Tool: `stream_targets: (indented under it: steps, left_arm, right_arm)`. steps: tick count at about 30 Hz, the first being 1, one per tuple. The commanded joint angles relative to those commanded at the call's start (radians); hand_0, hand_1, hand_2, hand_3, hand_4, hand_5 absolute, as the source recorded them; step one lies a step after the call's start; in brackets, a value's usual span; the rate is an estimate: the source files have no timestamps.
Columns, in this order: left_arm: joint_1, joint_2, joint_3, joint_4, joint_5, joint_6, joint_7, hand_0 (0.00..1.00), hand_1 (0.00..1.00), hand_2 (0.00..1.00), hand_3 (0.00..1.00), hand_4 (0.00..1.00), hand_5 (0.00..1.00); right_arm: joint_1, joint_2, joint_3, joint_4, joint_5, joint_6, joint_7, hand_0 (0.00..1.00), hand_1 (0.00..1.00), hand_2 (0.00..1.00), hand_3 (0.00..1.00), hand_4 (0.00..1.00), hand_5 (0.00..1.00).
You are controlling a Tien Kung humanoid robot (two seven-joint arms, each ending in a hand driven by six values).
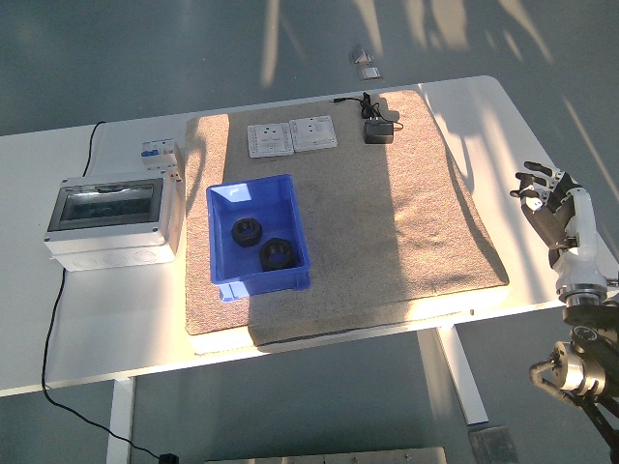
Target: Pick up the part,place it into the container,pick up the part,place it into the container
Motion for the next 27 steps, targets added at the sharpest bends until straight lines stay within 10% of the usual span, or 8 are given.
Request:
stream_targets:
  steps: [2, 3, 8, 17, 27]
  left_arm:
    - [-0.001, 0.0, 0.001, 0.0, -0.001, 0.0, 0.0, 0.677, 0.662, 0.638, 0.758, 0.768, 0.831]
    - [-0.001, 0.001, 0.001, 0.0, 0.0, 0.0, 0.0, 0.677, 0.662, 0.639, 0.757, 0.766, 0.828]
    - [-0.005, 0.002, 0.0, 0.0, 0.003, -0.001, 0.0, 0.677, 0.662, 0.639, 0.757, 0.766, 0.828]
    - [-0.003, 0.004, 0.009, 0.0, -0.014, 0.001, 0.001, 0.677, 0.662, 0.64, 0.757, 0.764, 0.824]
    - [0.007, -0.007, 0.009, 0.0, -0.009, -0.005, 0.008, 0.677, 0.662, 0.65, 0.757, 0.762, 0.823]
  right_arm:
    - [0.002, 0.003, 0.0, -0.003, 0.024, -0.002, 0.007, 0.672, 0.32, 0.439, 0.534, 0.617, 0.307]
    - [0.003, 0.005, 0.002, -0.004, 0.039, -0.001, 0.012, 0.672, 0.349, 0.453, 0.51, 0.791, 0.142]
    - [-0.004, 0.008, 0.058, 0.0, 0.049, 0.014, 0.008, 0.672, 0.349, 0.453, 0.51, 0.791, 0.142]
    - [-0.122, -0.115, 0.189, -0.003, 0.04, 0.039, 0.009, 0.666, 0.355, 0.471, 0.511, 0.794, 0.163]
    - [-0.175, 0.004, 0.266, -0.052, 0.023, 0.078, 0.067, 0.671, 0.378, 0.545, 0.553, 0.795, 0.284]
